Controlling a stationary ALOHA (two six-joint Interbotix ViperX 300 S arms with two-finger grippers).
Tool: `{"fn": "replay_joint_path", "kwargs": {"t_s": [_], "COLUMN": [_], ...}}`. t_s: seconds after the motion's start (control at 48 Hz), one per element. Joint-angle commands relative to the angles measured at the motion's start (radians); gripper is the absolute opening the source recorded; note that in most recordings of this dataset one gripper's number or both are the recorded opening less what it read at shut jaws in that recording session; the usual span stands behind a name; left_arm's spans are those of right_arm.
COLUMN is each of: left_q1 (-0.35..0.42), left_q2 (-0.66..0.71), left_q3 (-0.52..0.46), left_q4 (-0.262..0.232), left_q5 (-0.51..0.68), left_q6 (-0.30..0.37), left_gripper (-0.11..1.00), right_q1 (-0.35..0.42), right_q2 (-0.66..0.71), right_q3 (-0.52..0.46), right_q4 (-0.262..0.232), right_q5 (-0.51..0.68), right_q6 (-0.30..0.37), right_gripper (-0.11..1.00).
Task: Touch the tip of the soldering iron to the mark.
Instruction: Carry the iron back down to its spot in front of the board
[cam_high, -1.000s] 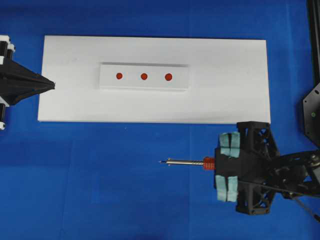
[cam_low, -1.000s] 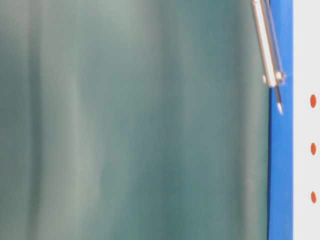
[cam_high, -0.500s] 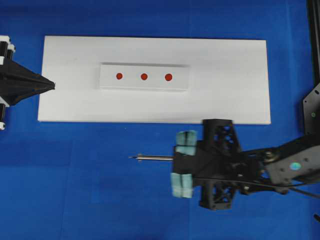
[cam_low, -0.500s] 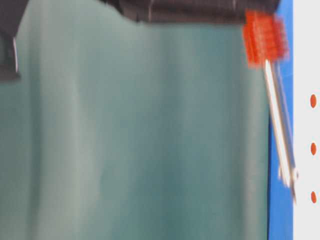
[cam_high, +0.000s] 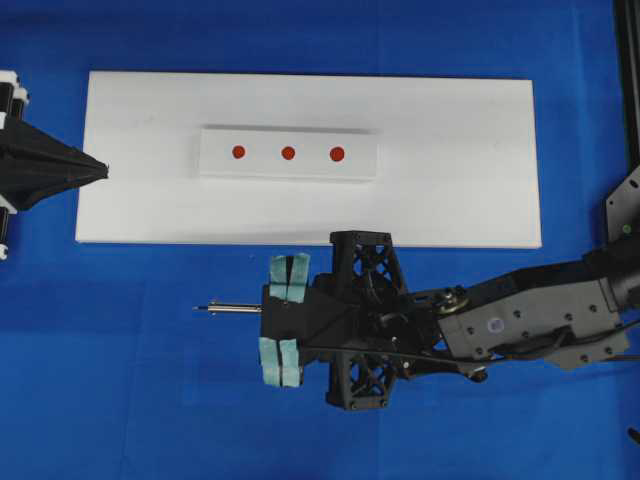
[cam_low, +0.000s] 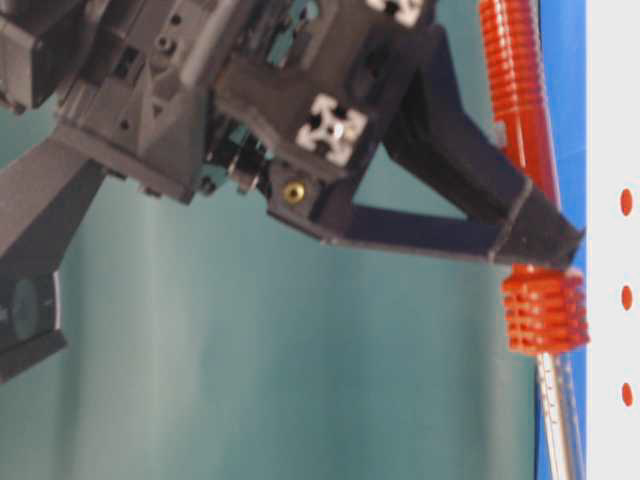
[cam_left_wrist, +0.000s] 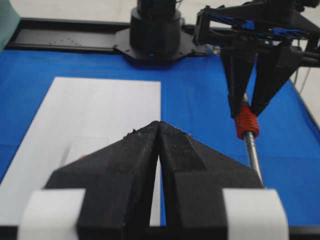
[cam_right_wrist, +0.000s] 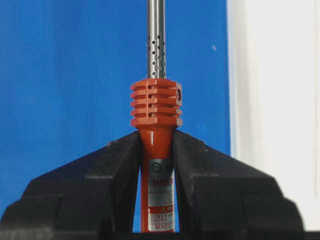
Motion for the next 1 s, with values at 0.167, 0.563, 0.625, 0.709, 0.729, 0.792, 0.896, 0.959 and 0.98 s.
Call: {"fn": "replay_joint_path", "kwargs": {"t_s": [0.167, 0.563, 0.625, 0.709, 0.729, 0.792, 0.896, 0.959, 0.98], "left_q1": [-0.003, -0.003, -0.003, -0.003, -0.003, -0.003, -0.003, -0.003, -0.003], "left_q2": [0.003, 0.003, 0.003, 0.003, 0.003, 0.002, 0.003, 0.002, 0.002], "left_q3": [-0.009, -0.008, -0.006, -0.005, -0.003, -0.002, -0.002, -0.002, -0.002], "left_q4": [0.002, 0.000, 0.002, 0.002, 0.000, 0.000, 0.002, 0.002, 0.000], "left_q5": [-0.005, -0.005, -0.005, -0.005, -0.005, -0.005, -0.005, -0.005, -0.005], "left_q6": [0.000, 0.000, 0.000, 0.000, 0.000, 0.000, 0.000, 0.000, 0.000], "left_gripper": [0.00, 0.00, 0.00, 0.00, 0.00, 0.00, 0.00, 0.00, 0.00], "right_q1": [-0.008, -0.015, -0.020, -0.028, -0.029, -0.034, -0.038, -0.040, -0.040], "right_q2": [0.000, 0.072, 0.092, 0.118, 0.127, 0.150, 0.175, 0.189, 0.192], "right_q3": [-0.021, 0.023, 0.038, 0.054, 0.058, 0.069, 0.086, 0.097, 0.100], "right_q4": [-0.005, 0.002, 0.002, 0.002, 0.003, 0.003, 0.002, 0.003, 0.003], "right_q5": [-0.017, -0.153, -0.189, -0.241, -0.255, -0.308, -0.373, -0.403, -0.410], "right_q6": [0.000, 0.006, 0.012, 0.018, 0.020, 0.021, 0.021, 0.021, 0.021], "right_gripper": [0.07, 0.07, 0.07, 0.07, 0.07, 0.07, 0.07, 0.07, 0.07]}}
